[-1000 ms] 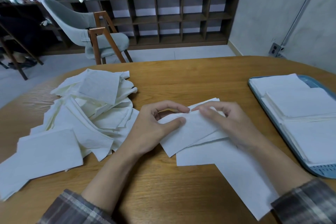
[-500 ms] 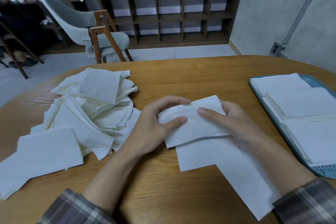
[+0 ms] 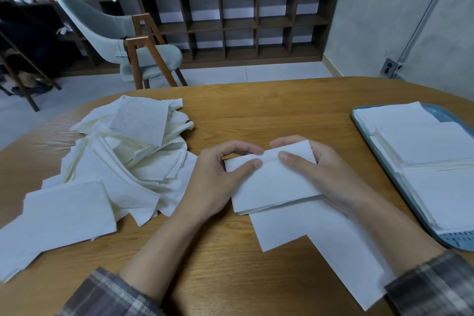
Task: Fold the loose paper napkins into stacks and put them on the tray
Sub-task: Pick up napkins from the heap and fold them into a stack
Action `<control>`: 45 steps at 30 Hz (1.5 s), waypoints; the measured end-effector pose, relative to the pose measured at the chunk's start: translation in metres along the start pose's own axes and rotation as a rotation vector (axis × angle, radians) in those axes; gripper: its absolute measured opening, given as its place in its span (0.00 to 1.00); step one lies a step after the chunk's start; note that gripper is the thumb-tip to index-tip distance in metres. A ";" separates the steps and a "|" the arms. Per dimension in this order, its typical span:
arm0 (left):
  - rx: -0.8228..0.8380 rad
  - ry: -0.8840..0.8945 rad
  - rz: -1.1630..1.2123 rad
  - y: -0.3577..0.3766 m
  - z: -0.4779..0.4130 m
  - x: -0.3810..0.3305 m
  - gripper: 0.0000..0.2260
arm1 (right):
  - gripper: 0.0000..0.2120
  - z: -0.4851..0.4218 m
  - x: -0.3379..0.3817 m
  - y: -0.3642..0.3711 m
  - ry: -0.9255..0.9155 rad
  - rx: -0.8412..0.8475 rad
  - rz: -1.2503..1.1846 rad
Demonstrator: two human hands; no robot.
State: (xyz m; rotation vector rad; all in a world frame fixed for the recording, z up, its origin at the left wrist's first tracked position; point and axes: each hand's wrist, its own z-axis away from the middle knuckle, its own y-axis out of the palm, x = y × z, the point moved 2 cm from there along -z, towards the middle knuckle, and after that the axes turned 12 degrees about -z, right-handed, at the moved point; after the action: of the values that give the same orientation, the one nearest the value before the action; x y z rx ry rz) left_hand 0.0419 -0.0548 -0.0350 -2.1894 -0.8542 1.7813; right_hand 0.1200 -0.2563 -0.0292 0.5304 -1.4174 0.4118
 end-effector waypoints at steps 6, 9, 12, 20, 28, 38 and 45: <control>0.002 -0.039 -0.006 0.001 -0.001 0.004 0.05 | 0.13 0.001 0.004 0.000 -0.069 -0.013 0.046; -0.065 -0.034 -0.027 0.004 -0.001 0.006 0.04 | 0.18 0.000 0.004 -0.002 -0.124 -0.035 0.046; -0.093 -0.064 0.019 0.003 -0.001 0.004 0.07 | 0.24 0.003 0.007 -0.002 -0.145 -0.008 -0.048; -0.106 -0.046 0.013 0.004 0.001 0.003 0.10 | 0.19 0.004 0.005 -0.004 -0.175 0.018 0.065; -0.012 0.098 -0.352 0.011 0.004 0.006 0.26 | 0.16 -0.008 -0.004 -0.024 -0.276 -0.307 0.342; 0.316 0.134 -0.426 0.019 0.008 0.010 0.06 | 0.18 -0.012 -0.009 -0.028 -0.261 -0.307 0.366; 0.189 0.116 -0.255 0.010 0.008 0.000 0.03 | 0.10 -0.011 -0.003 -0.023 -0.248 -0.295 0.211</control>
State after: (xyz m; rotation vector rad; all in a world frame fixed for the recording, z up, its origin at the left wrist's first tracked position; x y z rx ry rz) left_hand 0.0369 -0.0642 -0.0419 -1.9460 -0.8570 1.5320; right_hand 0.1420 -0.2687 -0.0353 0.1962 -1.7469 0.3035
